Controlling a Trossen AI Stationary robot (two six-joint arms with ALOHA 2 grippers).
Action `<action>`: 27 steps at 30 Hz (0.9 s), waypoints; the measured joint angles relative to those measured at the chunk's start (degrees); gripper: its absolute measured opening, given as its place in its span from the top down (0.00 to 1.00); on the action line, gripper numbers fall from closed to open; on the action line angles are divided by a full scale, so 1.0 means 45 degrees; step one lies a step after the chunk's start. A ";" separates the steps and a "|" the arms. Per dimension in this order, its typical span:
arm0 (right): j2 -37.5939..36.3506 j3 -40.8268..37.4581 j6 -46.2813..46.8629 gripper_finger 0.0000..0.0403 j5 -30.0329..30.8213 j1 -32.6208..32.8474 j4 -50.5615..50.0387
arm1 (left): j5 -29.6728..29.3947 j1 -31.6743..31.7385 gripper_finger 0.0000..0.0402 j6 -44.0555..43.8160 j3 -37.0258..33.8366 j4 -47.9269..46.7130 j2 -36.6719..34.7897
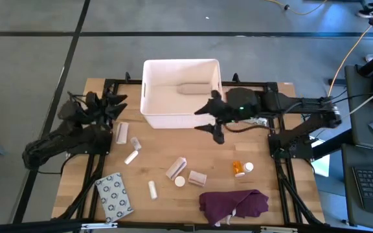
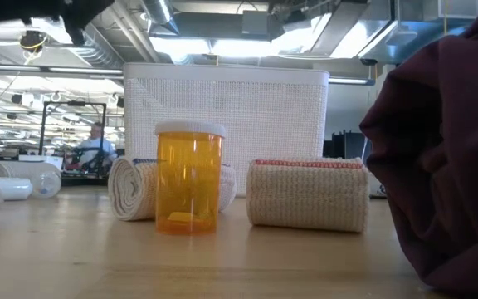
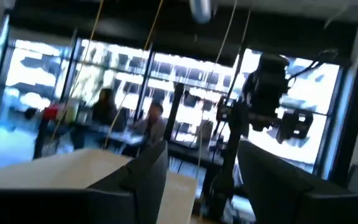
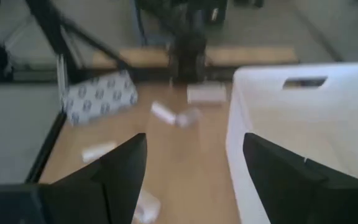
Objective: Pick & place medical supplies in basket/bin
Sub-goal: Put the left light brown and blue bandage into the white bin
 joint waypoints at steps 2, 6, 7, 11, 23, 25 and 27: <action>-0.0859 -0.1341 0.0325 0.34 0.0020 -0.0035 0.1282 | 0.0264 0.0000 0.53 0.0605 0.1724 -0.2131 0.0966; -0.2370 -0.2938 0.0918 0.34 0.0051 -0.0196 0.2678 | -0.0191 -0.0005 0.53 0.2324 0.5418 -0.7513 0.3278; -0.2623 -0.3195 0.1008 0.34 0.0118 -0.0206 0.2768 | -0.0680 -0.0005 0.54 0.2516 0.6290 -0.8926 0.3876; -0.3295 -0.3803 0.1233 0.34 0.0387 -0.0213 0.2735 | -0.2885 -0.0005 0.56 0.1747 0.9294 -1.4503 0.6395; -0.3499 -0.3929 0.0153 0.34 0.0393 -0.0213 0.2132 | -0.4661 -0.0382 0.60 -0.4679 0.9344 -2.1320 1.0952; -0.3499 -0.3929 0.0006 0.34 0.0393 -0.0213 0.2074 | -0.4207 -0.0516 0.60 -0.4735 0.8723 -2.0424 1.1205; -0.3499 -0.3929 -0.0132 0.34 0.0393 -0.0213 0.2024 | -0.3984 -0.0613 0.60 -0.5007 0.8090 -1.9874 1.1396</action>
